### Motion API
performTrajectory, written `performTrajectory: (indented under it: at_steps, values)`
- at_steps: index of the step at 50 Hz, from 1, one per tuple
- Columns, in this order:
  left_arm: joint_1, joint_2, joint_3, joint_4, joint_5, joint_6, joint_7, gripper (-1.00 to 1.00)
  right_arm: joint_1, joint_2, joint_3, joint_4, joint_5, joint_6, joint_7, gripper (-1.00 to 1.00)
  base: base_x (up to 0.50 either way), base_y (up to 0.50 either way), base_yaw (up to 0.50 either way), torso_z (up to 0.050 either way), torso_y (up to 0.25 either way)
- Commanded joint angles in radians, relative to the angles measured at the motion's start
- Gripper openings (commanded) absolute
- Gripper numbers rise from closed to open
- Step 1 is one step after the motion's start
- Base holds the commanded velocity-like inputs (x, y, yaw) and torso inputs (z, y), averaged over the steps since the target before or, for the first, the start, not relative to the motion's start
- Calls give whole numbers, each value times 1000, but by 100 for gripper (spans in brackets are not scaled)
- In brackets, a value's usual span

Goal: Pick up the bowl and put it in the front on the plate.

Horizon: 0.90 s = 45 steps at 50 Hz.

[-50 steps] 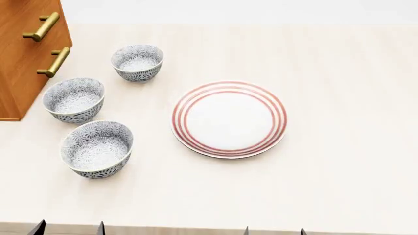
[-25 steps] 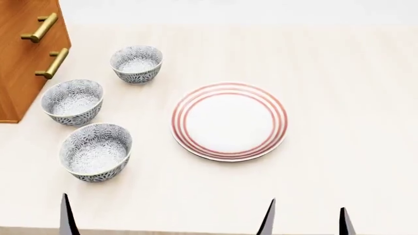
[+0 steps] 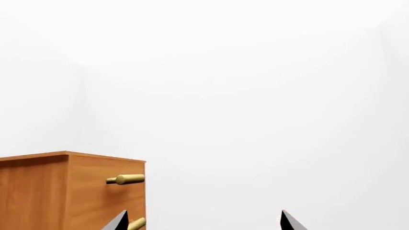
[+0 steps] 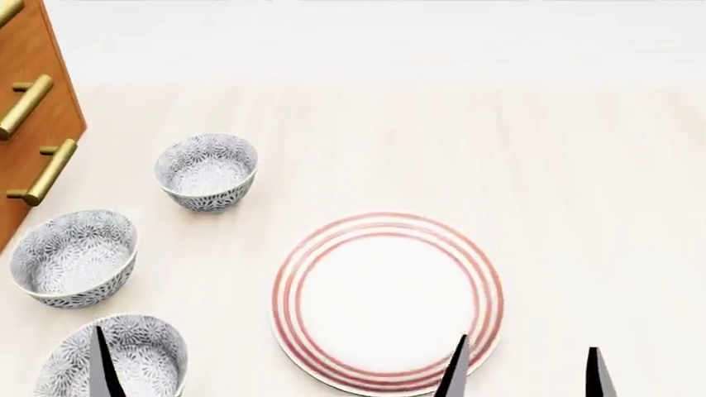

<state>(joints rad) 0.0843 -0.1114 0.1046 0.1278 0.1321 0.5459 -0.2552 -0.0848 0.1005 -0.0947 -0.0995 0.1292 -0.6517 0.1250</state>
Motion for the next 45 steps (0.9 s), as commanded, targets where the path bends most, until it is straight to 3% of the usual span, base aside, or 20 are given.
performTrajectory:
  at_steps: [1,37,45]
  values:
    - [1,-12,11,5,14,6,-22,100,-1,14,-18,-2,2,-32,7,100,500,0,0,0,0]
    - [12,-39,36,45,60,22,-82,100,-5,39,-37,-18,1,-62,54,100,499,0,0,0,0]
    - [12,-43,42,50,58,17,-89,100,-3,46,-48,-16,12,-77,54,100,0,117,0,0,0]
